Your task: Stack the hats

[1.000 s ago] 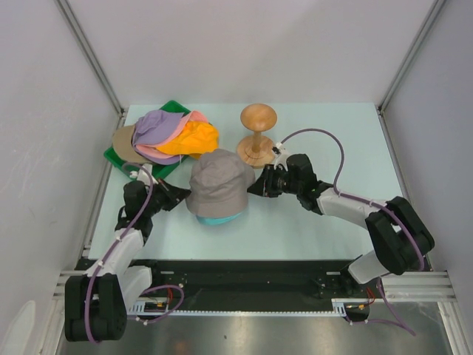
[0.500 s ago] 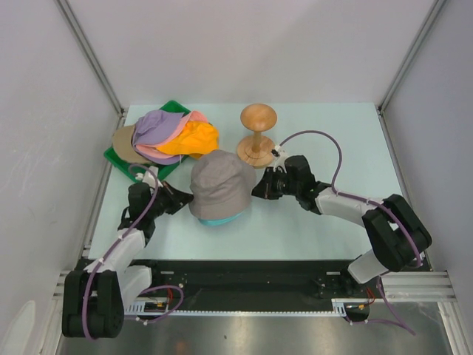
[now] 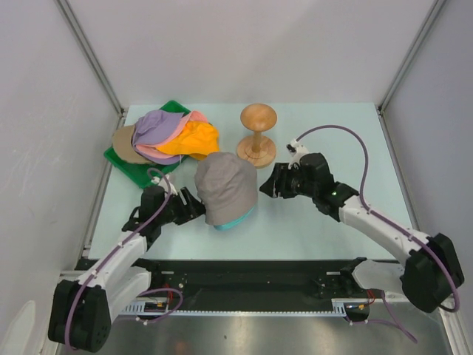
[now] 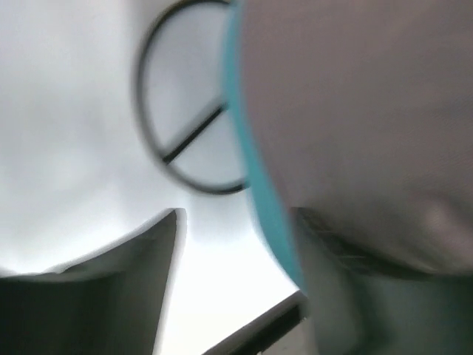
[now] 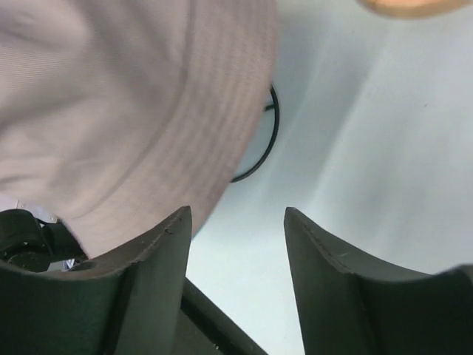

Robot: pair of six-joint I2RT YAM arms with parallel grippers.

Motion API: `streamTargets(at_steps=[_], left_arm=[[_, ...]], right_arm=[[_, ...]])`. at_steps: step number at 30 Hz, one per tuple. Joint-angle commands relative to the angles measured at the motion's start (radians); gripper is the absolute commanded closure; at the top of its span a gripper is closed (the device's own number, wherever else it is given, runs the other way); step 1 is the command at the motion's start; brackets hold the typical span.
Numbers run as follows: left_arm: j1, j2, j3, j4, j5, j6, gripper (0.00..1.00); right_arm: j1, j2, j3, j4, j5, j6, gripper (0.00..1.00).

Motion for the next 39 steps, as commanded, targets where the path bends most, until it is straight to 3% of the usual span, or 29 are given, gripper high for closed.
streamTargets(at_steps=[1, 3, 7, 12, 17, 23, 30, 34, 37, 39], left_arm=[[-0.002, -0.077, 0.119, -0.336, -0.178, 0.032, 0.21], [0.004, -0.094, 0.177, -0.404, -0.217, 0.024, 0.11], [0.047, -0.130, 0.259, -0.543, -0.286, -0.006, 0.00], [0.108, -0.166, 0.361, -0.594, -0.344, 0.013, 0.00], [0.108, -0.154, 0.463, -0.529, -0.343, 0.049, 0.00], [0.119, -0.020, 0.631, -0.516, -0.343, 0.109, 0.00], [0.263, 0.070, 0.779, -0.534, -0.370, 0.196, 0.00], [0.269, 0.155, 0.845, -0.564, -0.481, 0.269, 0.00], [0.268, 0.222, 0.869, -0.575, -0.583, 0.316, 0.00], [0.268, 0.258, 0.865, -0.521, -0.561, 0.335, 0.00]], right_arm=[[0.060, -0.081, 0.126, -0.138, 0.084, -0.084, 0.39], [0.108, -0.082, 0.149, -0.126, 0.078, -0.082, 0.38], [0.189, -0.034, 0.186, -0.048, 0.023, -0.066, 0.37], [0.240, 0.079, 0.180, 0.032, -0.005, -0.066, 0.37], [0.268, 0.213, 0.169, 0.057, 0.020, -0.114, 0.38], [0.266, 0.271, 0.187, 0.069, 0.055, -0.149, 0.38], [0.265, 0.143, 0.187, -0.001, 0.038, -0.163, 0.34], [0.265, -0.017, 0.172, -0.061, 0.068, -0.147, 0.21], [0.240, -0.078, 0.172, -0.127, 0.122, -0.147, 0.20], [0.212, -0.124, 0.167, -0.158, 0.138, -0.144, 0.20]])
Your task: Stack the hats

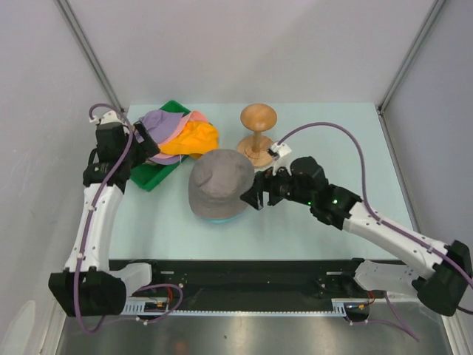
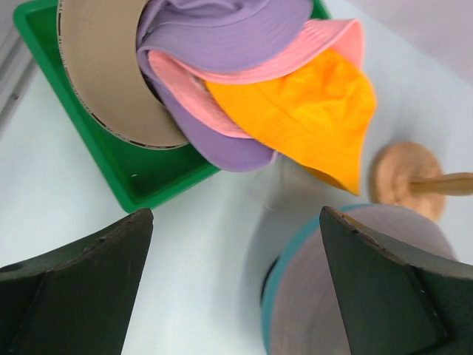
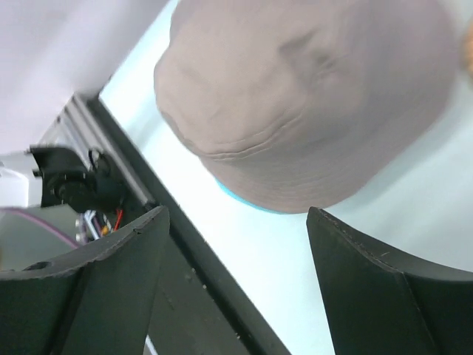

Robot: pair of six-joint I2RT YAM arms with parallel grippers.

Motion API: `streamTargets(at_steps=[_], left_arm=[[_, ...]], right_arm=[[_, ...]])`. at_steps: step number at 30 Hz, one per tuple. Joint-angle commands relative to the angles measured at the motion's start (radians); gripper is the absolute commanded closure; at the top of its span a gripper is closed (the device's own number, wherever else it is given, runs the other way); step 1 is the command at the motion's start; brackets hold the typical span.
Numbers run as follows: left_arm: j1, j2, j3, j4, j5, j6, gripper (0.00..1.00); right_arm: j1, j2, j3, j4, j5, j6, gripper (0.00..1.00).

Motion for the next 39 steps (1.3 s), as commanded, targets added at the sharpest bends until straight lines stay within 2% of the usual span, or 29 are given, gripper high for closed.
streamTargets(at_steps=[1, 5, 7, 8, 11, 18, 22, 27, 33, 39], left_arm=[[0.003, 0.063, 0.022, 0.057, -0.044, 0.091, 0.00], [-0.024, 0.158, 0.046, 0.163, 0.015, 0.106, 0.00], [-0.040, 0.242, 0.085, 0.165, -0.033, 0.137, 0.00], [-0.091, 0.268, 0.123, 0.169, -0.050, 0.175, 0.00], [-0.158, 0.378, 0.195, 0.191, -0.082, 0.259, 0.01], [-0.222, 0.610, 0.349, 0.258, -0.080, 0.347, 0.04], [-0.221, 0.728, 0.460, 0.278, -0.120, 0.376, 0.11], [-0.222, 0.842, 0.562, 0.235, -0.062, 0.408, 0.17], [-0.222, 0.837, 0.491, 0.294, 0.156, 0.381, 0.17], [-0.222, 0.905, 0.501, 0.284, 0.213, 0.351, 0.19]], right_arm=[[-0.075, -0.086, 0.009, -0.082, 0.071, -0.007, 0.20], [-0.190, -0.118, -0.012, -0.068, 0.032, 0.005, 0.20], [-0.228, -0.116, -0.014, -0.063, 0.005, 0.013, 0.20], [-0.261, -0.116, -0.014, -0.060, -0.005, 0.019, 0.20], [-0.307, -0.115, -0.017, -0.046, -0.018, 0.030, 0.20], [-0.370, -0.087, -0.025, -0.019, -0.051, 0.067, 0.20], [-0.392, -0.067, -0.016, -0.029, -0.054, 0.080, 0.20], [-0.404, -0.040, -0.011, -0.040, -0.046, 0.108, 0.20], [-0.407, 0.017, 0.012, -0.029, -0.054, 0.116, 0.20], [-0.407, 0.078, 0.060, -0.017, -0.075, 0.107, 0.20]])
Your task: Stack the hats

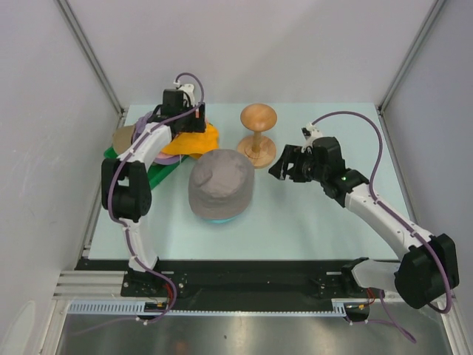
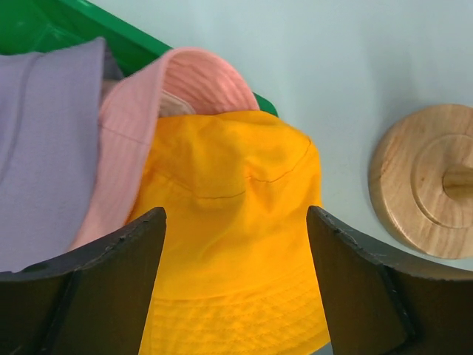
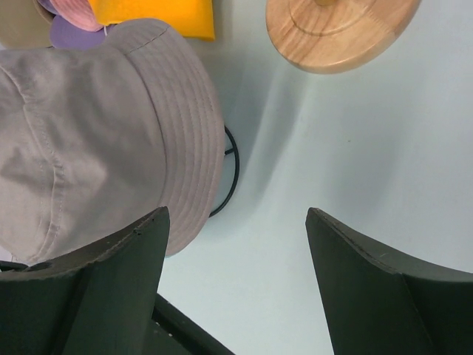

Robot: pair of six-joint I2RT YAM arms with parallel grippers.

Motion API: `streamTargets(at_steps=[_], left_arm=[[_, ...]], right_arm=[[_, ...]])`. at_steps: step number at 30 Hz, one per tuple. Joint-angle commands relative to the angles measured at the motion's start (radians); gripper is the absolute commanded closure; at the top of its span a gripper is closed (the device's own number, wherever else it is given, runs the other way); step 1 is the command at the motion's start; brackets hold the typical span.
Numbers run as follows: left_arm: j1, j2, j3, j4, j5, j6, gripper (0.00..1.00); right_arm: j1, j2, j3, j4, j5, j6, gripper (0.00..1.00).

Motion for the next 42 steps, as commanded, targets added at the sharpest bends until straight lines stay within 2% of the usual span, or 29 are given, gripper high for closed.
streamTargets(at_steps=[1, 5, 7, 8, 9, 10, 12, 14, 15, 16, 17, 26, 33, 42], left_arm=[[-0.001, 0.066, 0.025, 0.004, 0.080, -0.022, 0.21], [-0.001, 0.091, 0.036, -0.005, 0.063, -0.027, 0.29], [0.001, 0.091, 0.027, -0.001, 0.052, -0.027, 0.36], [-0.001, 0.088, 0.025, -0.001, 0.046, -0.027, 0.41], [0.001, 0.085, 0.024, 0.001, 0.037, -0.027, 0.55], [-0.001, 0.083, 0.021, 0.001, 0.031, -0.029, 0.63], [-0.001, 0.063, 0.019, 0.004, 0.003, -0.035, 0.75], [0.001, 0.045, 0.019, 0.005, -0.003, -0.044, 0.75], [-0.001, 0.022, 0.019, 0.007, -0.004, -0.045, 0.78], [0.001, 0.010, 0.016, 0.011, -0.011, -0.048, 0.96], [-0.001, -0.003, 0.015, 0.012, -0.017, -0.052, 1.00], [0.004, -0.211, 0.018, 0.008, -0.021, -0.067, 1.00], [0.010, -0.345, 0.062, -0.076, -0.021, -0.104, 1.00], [0.012, -0.542, 0.125, -0.143, 0.101, -0.237, 1.00]], right_arm=[[-0.004, 0.030, 0.080, 0.035, -0.029, 0.001, 0.21], [-0.006, 0.033, 0.081, 0.039, -0.026, 0.001, 0.20], [-0.004, 0.025, 0.077, 0.039, -0.024, 0.001, 0.20], [-0.006, 0.020, 0.072, 0.040, -0.023, 0.001, 0.20], [-0.004, 0.017, 0.069, 0.039, -0.020, 0.001, 0.20], [-0.006, 0.013, 0.068, 0.039, -0.020, 0.003, 0.20], [-0.006, 0.007, 0.065, 0.039, -0.021, 0.001, 0.20], [-0.006, 0.001, 0.060, 0.040, -0.026, 0.000, 0.20], [-0.006, 0.000, 0.057, 0.043, -0.026, 0.000, 0.20], [-0.006, -0.003, 0.055, 0.045, -0.026, 0.001, 0.20], [-0.007, -0.006, 0.054, 0.046, -0.029, 0.003, 0.21], [-0.006, -0.052, 0.025, 0.068, -0.029, 0.006, 0.20], [-0.003, -0.101, 0.014, 0.071, -0.026, 0.000, 0.20], [0.034, -0.119, 0.127, 0.103, -0.021, -0.063, 0.20]])
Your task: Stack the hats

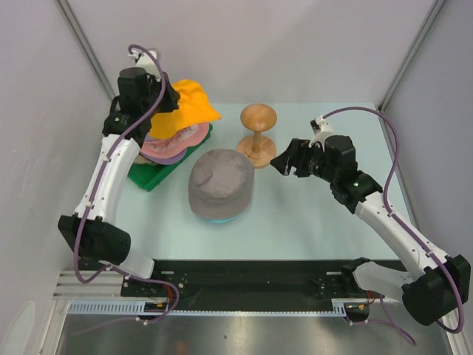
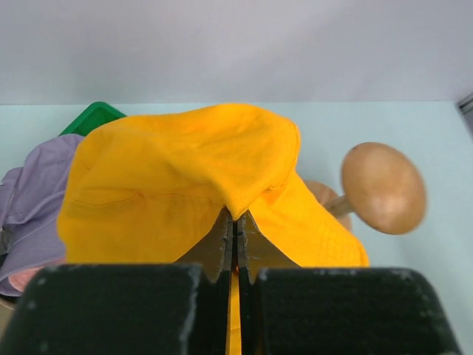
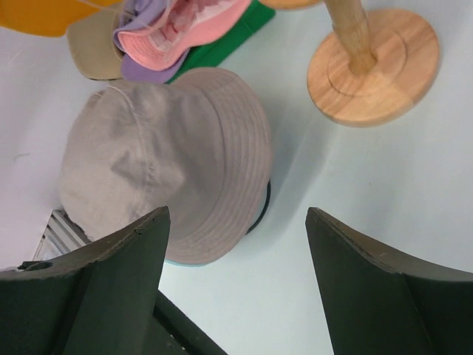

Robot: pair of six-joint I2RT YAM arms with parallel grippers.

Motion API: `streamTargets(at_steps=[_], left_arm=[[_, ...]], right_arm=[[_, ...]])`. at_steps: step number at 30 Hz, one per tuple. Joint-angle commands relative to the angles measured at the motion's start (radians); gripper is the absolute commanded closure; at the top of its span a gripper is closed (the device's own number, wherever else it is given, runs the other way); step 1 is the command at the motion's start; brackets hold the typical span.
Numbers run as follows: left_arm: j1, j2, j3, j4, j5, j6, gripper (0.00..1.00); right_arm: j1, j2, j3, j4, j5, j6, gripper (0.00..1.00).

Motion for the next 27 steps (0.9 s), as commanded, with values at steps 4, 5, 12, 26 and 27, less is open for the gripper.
streamTargets(at_steps=[4, 5, 12, 26, 27], left_arm=[[0.005, -0.176, 0.120, -0.052, 0.162, -0.154, 1.00], [0.005, -0.186, 0.120, -0.056, 0.188, -0.165, 1.00], [0.000, -0.297, 0.042, -0.078, 0.311, -0.240, 1.00], [-0.018, -0.444, -0.044, -0.102, 0.394, -0.377, 1.00], [-0.018, -0.453, -0.044, -0.110, 0.395, -0.380, 0.99]], right_arm=[[0.106, 0.043, 0.216, 0.066, 0.011, -0.081, 0.20], [0.115, 0.061, 0.242, 0.070, 0.008, -0.048, 0.20], [0.296, 0.033, 0.286, 0.138, 0.173, -0.139, 0.20], [0.500, 0.102, 0.237, 0.333, 0.405, -0.362, 0.20], [0.520, 0.106, 0.229, 0.356, 0.429, -0.385, 0.20]])
